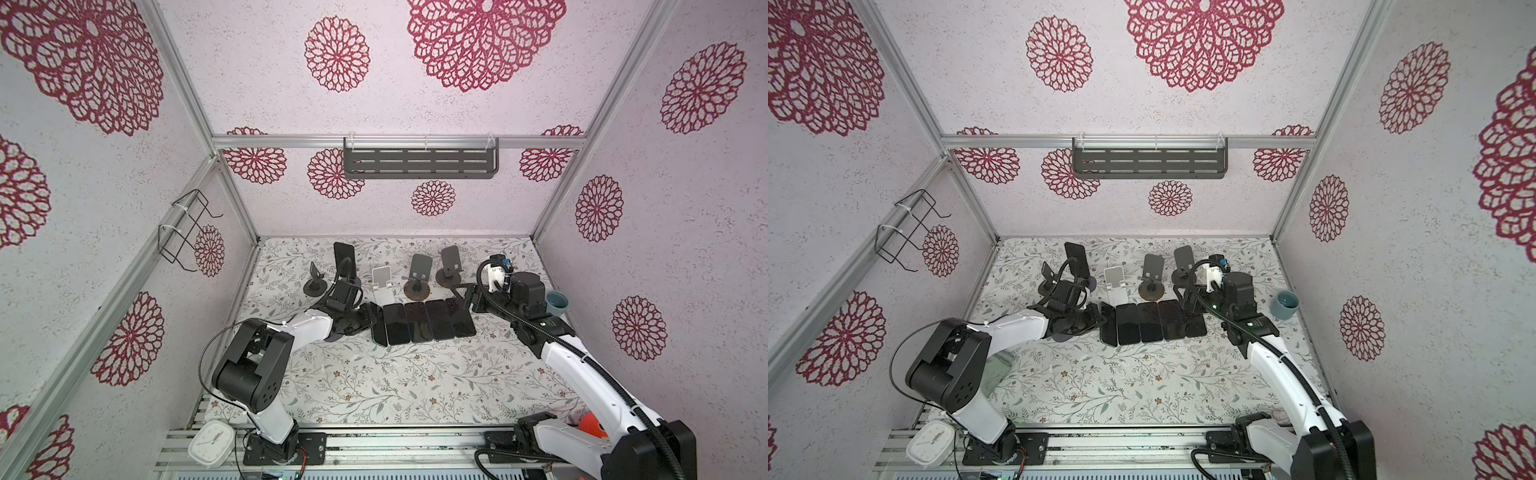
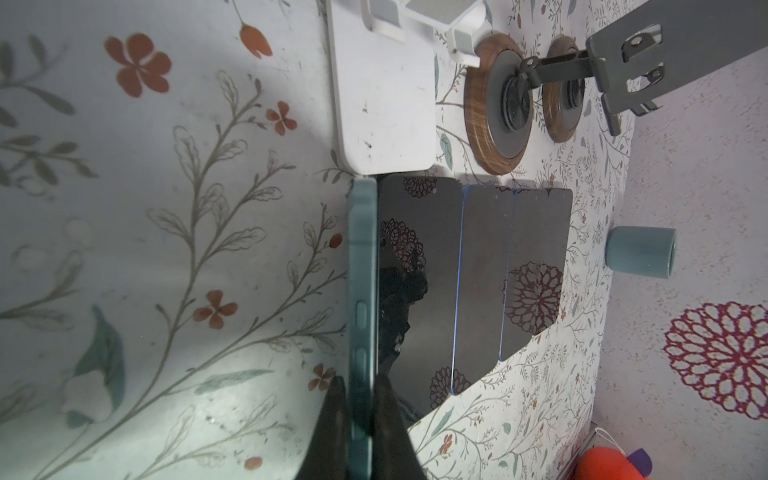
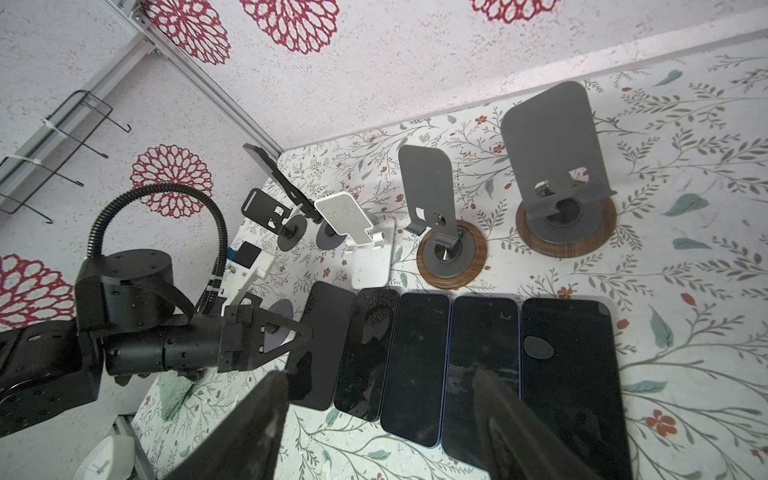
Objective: Remove the phone from the phone stand
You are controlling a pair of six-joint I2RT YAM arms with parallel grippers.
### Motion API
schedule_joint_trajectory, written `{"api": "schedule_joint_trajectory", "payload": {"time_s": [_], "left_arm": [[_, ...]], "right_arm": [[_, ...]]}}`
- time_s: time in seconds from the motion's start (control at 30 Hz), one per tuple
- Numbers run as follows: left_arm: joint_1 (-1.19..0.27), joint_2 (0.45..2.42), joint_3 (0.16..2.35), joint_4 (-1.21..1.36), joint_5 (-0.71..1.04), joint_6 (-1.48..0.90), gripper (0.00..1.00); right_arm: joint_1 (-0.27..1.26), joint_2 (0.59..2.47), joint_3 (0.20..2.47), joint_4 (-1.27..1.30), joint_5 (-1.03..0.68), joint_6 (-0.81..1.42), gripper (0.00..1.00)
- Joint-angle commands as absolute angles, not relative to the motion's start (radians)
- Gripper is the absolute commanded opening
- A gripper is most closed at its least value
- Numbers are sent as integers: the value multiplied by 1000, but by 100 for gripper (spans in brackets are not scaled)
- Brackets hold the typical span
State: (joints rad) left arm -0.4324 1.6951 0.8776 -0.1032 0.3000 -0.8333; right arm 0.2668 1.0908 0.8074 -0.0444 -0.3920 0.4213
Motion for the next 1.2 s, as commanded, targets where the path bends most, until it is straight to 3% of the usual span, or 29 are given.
{"api": "schedule_joint_trajectory", "payload": {"time_s": [0.0,0.47,0.67,1.17], "left_arm": [[-436,1740,867,-148,215,-827,7],[-436,1751,841,-132,189,-834,37],[-437,1760,848,-136,188,-830,54],[-486,1619,949,-290,61,-768,62]], "right_arm": [[261,1070,811,-35,-374,397,74],[262,1069,813,-44,-370,391,74],[262,1067,809,-41,-370,394,74],[262,1071,815,-43,-367,397,74]]}}
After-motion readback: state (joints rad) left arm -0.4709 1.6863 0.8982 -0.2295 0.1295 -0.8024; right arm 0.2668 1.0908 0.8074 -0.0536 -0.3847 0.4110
